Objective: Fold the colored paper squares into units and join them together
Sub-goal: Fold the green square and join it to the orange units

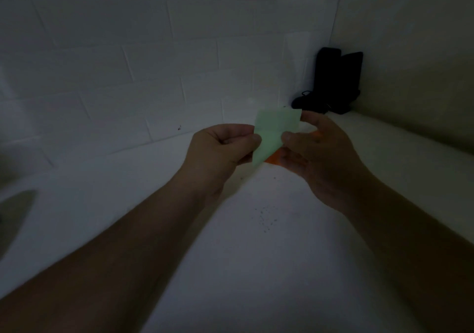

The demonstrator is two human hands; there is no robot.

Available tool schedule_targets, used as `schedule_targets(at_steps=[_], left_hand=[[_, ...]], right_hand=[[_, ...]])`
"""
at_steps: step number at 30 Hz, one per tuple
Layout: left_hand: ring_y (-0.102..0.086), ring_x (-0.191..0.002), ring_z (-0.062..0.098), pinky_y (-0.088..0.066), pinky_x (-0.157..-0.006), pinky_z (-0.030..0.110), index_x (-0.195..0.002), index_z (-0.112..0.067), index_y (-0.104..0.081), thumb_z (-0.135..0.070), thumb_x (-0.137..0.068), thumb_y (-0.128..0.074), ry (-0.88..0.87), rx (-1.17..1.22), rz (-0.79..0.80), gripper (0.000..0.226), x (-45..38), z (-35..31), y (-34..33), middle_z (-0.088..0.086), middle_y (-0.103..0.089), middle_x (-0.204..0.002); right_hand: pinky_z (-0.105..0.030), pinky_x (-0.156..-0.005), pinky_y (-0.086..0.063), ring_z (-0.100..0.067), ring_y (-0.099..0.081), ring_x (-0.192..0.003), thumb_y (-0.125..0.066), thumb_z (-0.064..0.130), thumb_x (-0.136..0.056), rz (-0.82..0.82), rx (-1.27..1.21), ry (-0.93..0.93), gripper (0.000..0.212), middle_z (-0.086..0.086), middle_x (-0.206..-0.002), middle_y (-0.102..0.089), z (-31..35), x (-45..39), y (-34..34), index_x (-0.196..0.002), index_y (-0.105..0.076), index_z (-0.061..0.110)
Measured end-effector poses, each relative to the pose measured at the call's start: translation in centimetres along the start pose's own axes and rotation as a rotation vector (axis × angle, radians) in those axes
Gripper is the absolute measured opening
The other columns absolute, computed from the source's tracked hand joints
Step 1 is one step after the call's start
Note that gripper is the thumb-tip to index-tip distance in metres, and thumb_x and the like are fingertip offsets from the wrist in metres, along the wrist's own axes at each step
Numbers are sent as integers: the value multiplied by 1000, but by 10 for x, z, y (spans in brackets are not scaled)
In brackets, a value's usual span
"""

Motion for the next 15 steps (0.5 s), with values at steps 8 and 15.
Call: schedule_targets(at_steps=[8, 15], left_hand=[[-75, -99, 31, -62, -90, 40, -103, -3, -75, -1, -87, -76, 57, -22, 13, 16, 0, 7, -1, 17, -78, -103], [-71, -109, 34, -56, -102, 44, -117, 0, -72, -1, -89, -73, 120, 67, 37, 28, 0, 13, -3, 19, -76, -113]], right_hand=[[-38, -82, -60, -26, -74, -99, -69, -5, -87, 109, 9, -22, 58, -13, -106, -76, -5, 2, -10, -139, -51, 14], [-35, -80, -60, -22, -74, -95, -70, -5, -86, 207, 57, -78, 61, -8, -106, -75, -16, 8, -22, -137, -49, 19]])
Point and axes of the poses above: each hand's wrist, its own x-axis away from the middle knuckle, its own y-axis out of the back of the hand, z = x × y, the point moved 8 cm from there along -x, towards the middle knuckle
